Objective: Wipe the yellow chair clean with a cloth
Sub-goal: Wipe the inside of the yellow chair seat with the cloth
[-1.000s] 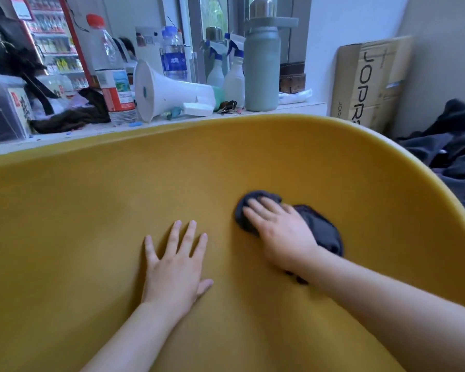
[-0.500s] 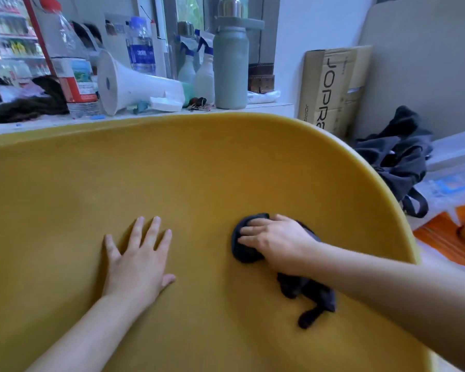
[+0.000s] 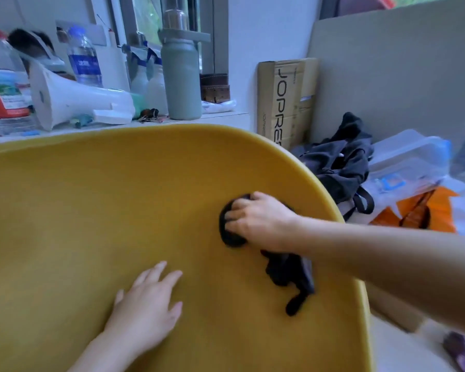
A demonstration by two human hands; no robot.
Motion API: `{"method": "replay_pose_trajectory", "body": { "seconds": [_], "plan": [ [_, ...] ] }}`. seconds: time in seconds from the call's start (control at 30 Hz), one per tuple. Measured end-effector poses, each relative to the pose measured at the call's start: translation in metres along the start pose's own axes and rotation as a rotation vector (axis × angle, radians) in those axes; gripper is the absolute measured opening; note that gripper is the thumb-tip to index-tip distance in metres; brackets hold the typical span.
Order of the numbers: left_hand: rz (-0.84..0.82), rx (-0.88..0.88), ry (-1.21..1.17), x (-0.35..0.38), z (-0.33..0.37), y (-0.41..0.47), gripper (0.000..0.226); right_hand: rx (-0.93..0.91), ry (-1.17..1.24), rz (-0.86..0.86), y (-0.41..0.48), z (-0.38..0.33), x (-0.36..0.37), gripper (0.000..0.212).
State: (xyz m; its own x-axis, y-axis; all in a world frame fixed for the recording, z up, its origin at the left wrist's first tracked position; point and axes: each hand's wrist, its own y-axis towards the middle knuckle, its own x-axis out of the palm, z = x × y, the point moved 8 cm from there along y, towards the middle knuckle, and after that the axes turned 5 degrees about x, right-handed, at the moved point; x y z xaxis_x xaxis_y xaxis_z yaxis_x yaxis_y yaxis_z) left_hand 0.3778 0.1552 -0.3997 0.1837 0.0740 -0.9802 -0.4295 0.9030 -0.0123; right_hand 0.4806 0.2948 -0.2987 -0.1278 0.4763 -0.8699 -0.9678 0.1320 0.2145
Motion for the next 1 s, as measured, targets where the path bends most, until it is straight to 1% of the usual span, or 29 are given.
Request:
{"method": "replay_pose_trajectory", "body": {
  "seconds": [0.03, 0.07, 0.1, 0.13, 0.2, 0.27, 0.3, 0.33, 0.37, 0.4, 0.47, 0.5, 0.53, 0.6, 0.67, 0.7, 0.77, 0.8, 0.83, 0.87, 0.9, 0.93, 0.97, 1.0],
  "plan": [
    [0.018, 0.045, -0.042, 0.005, 0.011, 0.001, 0.058, 0.059, -0.094, 0.076, 0.01, 0.034, -0.019, 0.03],
    [0.041, 0.099, -0.094, 0.007, 0.022, 0.002, 0.057, 0.129, -0.12, 0.128, 0.016, 0.06, -0.031, 0.031],
    [0.064, 0.152, -0.154, 0.008, 0.033, 0.005, 0.056, 0.203, -0.089, 0.13, 0.013, 0.069, -0.035, 0.033],
    [0.089, 0.194, -0.222, 0.006, 0.043, 0.008, 0.056, 0.274, -0.025, 0.12, 0.0, 0.063, -0.031, 0.036],
    [0.165, 0.221, -0.356, -0.001, 0.058, 0.015, 0.057, 0.324, 0.149, 0.083, -0.045, 0.021, -0.009, 0.042],
    [0.261, 0.257, -0.491, -0.012, 0.077, 0.017, 0.053, 0.259, 0.394, -0.057, -0.089, -0.038, 0.012, 0.044],
    [0.274, 0.283, -0.55, -0.014, 0.09, 0.015, 0.05, 0.192, 0.458, -0.141, -0.098, -0.055, 0.021, 0.044],
    [0.266, 0.313, -0.595, -0.014, 0.105, 0.011, 0.047, 0.104, 0.428, -0.181, -0.098, -0.058, 0.025, 0.043],
    [0.252, 0.344, -0.635, -0.014, 0.118, 0.008, 0.048, 0.085, 0.367, -0.186, -0.09, -0.046, 0.018, 0.039],
    [0.235, 0.36, -0.679, -0.013, 0.127, 0.005, 0.052, 0.108, 0.279, -0.168, -0.076, -0.021, 0.008, 0.035],
    [0.163, 0.332, -0.749, -0.005, 0.136, 0.005, 0.059, 0.17, 0.031, 0.003, -0.049, 0.038, -0.026, 0.036],
    [0.13, 0.315, -0.757, -0.001, 0.137, 0.007, 0.061, 0.237, -0.034, 0.087, -0.042, 0.066, -0.045, 0.04],
    [0.116, 0.302, -0.768, 0.002, 0.138, 0.009, 0.063, 0.312, -0.019, 0.135, -0.041, 0.085, -0.057, 0.044],
    [0.168, 0.296, -0.799, -0.004, 0.14, 0.009, 0.061, 0.389, 0.066, 0.121, -0.054, 0.079, -0.05, 0.045],
    [0.277, 0.331, -0.83, -0.013, 0.144, 0.005, 0.056, 0.376, 0.1, 0.032, -0.078, 0.037, -0.02, 0.041],
    [0.281, 0.329, -0.852, -0.011, 0.146, 0.003, 0.052, 0.35, 0.16, -0.035, -0.09, 0.01, -0.006, 0.039],
    [0.205, 0.261, -0.944, 0.004, 0.144, -0.003, 0.043, 0.309, 0.323, -0.242, -0.103, -0.02, 0.015, 0.036],
    [0.165, 0.219, -1.012, 0.012, 0.142, -0.006, 0.038, 0.288, 0.385, -0.301, -0.103, -0.019, 0.014, 0.038],
    [0.136, 0.187, -1.071, 0.016, 0.139, -0.008, 0.033, 0.254, 0.476, -0.398, -0.102, -0.015, 0.012, 0.041],
    [0.117, 0.171, -1.096, 0.018, 0.137, -0.011, 0.032, 0.242, 0.613, -0.517, -0.104, -0.01, 0.007, 0.045],
    [0.099, 0.162, -1.089, 0.018, 0.138, -0.012, 0.041, 0.29, 0.751, -0.557, -0.108, 0.001, -0.002, 0.047],
    [0.085, 0.15, -1.048, 0.018, 0.143, -0.012, 0.059, 0.406, 0.864, -0.461, -0.112, 0.019, -0.014, 0.047],
    [0.09, 0.118, -0.959, 0.018, 0.151, -0.01, 0.082, 0.555, 0.896, -0.269, -0.12, 0.043, -0.025, 0.048],
    [0.116, 0.075, -0.847, 0.017, 0.161, -0.006, 0.097, 0.699, 0.812, -0.05, -0.134, 0.065, -0.033, 0.047]
  ]
}}
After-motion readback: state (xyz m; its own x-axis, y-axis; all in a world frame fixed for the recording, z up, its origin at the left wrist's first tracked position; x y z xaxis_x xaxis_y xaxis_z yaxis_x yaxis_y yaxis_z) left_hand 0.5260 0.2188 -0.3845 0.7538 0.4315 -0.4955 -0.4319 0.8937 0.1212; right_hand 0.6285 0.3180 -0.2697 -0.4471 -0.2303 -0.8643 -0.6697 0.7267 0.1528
